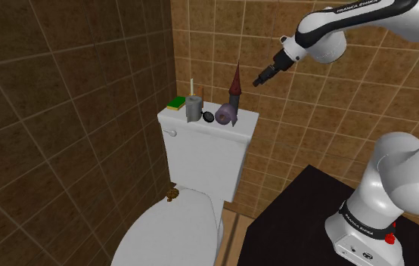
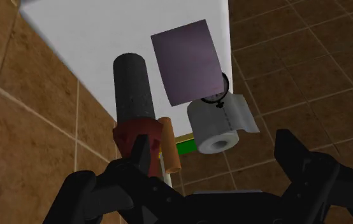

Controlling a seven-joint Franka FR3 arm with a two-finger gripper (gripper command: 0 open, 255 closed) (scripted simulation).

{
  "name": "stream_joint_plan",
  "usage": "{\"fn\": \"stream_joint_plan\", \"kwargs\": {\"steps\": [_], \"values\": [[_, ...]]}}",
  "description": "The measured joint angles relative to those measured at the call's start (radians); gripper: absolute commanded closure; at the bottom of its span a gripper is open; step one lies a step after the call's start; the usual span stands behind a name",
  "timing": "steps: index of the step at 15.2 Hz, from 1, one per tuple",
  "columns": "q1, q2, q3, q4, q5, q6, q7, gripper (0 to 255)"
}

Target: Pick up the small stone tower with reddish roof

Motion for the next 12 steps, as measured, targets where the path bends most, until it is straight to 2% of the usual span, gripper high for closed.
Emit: {"fn": "stream_joint_plan", "kwargs": {"steps": [2,4,6,8,9,10,11,12], "values": [[0.101,0.065,-0.111,0.041,0.125,0.033,-0.143,0],[0.214,0.145,-0.235,0.109,0.278,0.029,-0.299,0],[0.325,0.247,-0.368,0.18,0.465,-0.01,-0.47,0],[0.396,0.415,-0.497,0.273,0.699,-0.123,-0.654,0],[0.387,0.508,-0.525,0.327,0.814,-0.205,-0.72,0],[0.353,0.591,-0.524,0.373,0.912,-0.281,-0.776,0],[0.316,0.635,-0.51,0.398,0.985,-0.334,-0.823,0],[0.291,0.629,-0.49,0.402,1.037,-0.37,-0.852,0]]}}
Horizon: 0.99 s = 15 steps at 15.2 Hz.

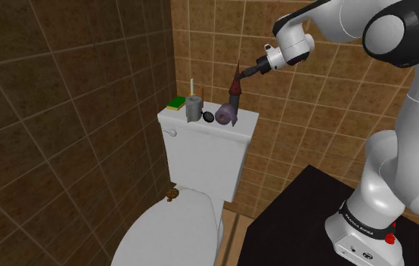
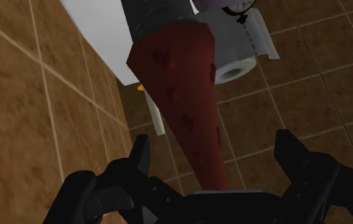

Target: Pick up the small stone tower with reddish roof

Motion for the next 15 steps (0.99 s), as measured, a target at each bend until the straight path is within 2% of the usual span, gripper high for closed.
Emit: {"fn": "stream_joint_plan", "kwargs": {"steps": [3,4,5,6,7,8,11,15], "values": [[-0.025,-0.003,0.027,-0.001,0.05,-0.011,-0.044,0],[-0.05,-0.015,0.04,-0.002,0.073,-0.053,-0.056,0],[-0.056,-0.013,0.047,-0.01,0.084,-0.067,-0.094,0],[-0.056,0.003,0.052,-0.012,0.093,-0.033,-0.145,0],[-0.075,0.008,0.062,-0.012,0.11,-0.041,-0.201,0],[-0.084,0.015,0.069,-0.014,0.115,-0.04,-0.255,255],[-0.096,0.087,0.066,0.01,0.13,-0.028,-0.343,255],[-0.127,0.124,0.079,0.047,0.143,-0.065,-0.313,255]]}}
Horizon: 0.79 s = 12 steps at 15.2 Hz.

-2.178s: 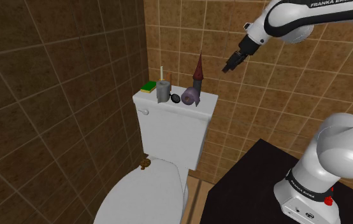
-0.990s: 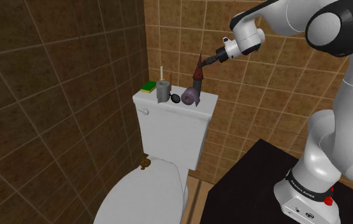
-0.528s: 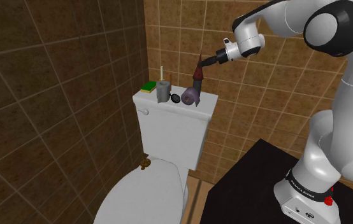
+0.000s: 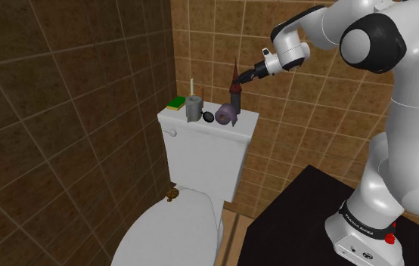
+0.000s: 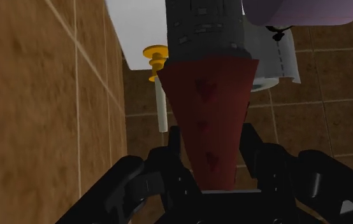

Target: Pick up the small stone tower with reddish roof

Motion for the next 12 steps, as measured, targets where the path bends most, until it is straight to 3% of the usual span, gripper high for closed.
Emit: {"fn": "stream_joint_plan", "kwargs": {"steps": [2,5,7,12], "values": [[-0.001,0.014,0.002,0.009,0.02,0.001,-0.02,255],[0.047,-0.026,-0.014,-0.023,-0.032,0.042,0.02,255],[0.052,-0.029,-0.02,-0.021,-0.054,0.039,0.051,255],[0.086,-0.057,-0.039,-0.015,-0.119,0.036,0.252,255]]}}
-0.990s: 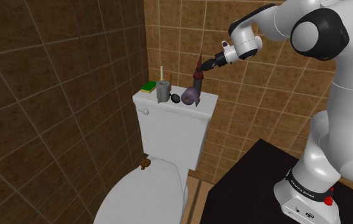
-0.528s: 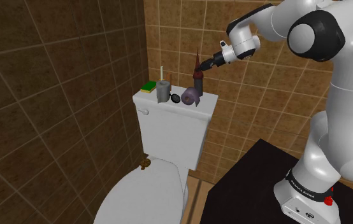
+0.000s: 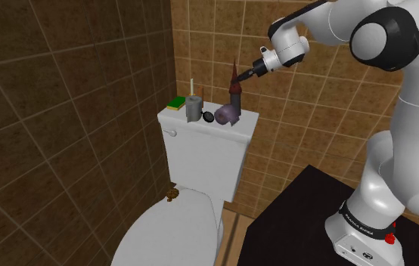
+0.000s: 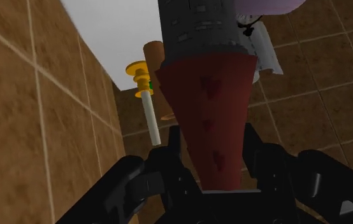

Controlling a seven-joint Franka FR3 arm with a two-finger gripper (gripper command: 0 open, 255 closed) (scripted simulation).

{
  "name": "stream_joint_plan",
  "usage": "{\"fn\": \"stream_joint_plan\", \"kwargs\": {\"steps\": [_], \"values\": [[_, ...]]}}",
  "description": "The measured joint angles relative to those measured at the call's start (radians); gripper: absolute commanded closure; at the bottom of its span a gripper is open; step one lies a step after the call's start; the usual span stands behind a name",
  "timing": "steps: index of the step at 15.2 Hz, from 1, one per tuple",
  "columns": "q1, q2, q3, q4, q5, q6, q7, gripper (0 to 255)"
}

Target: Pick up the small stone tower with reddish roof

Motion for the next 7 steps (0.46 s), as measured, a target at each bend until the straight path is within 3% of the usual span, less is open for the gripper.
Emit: {"fn": "stream_joint_plan", "kwargs": {"steps": [7], "values": [[0.038,-0.034,-0.036,0.02,-0.07,-0.02,0.125,255]]}}
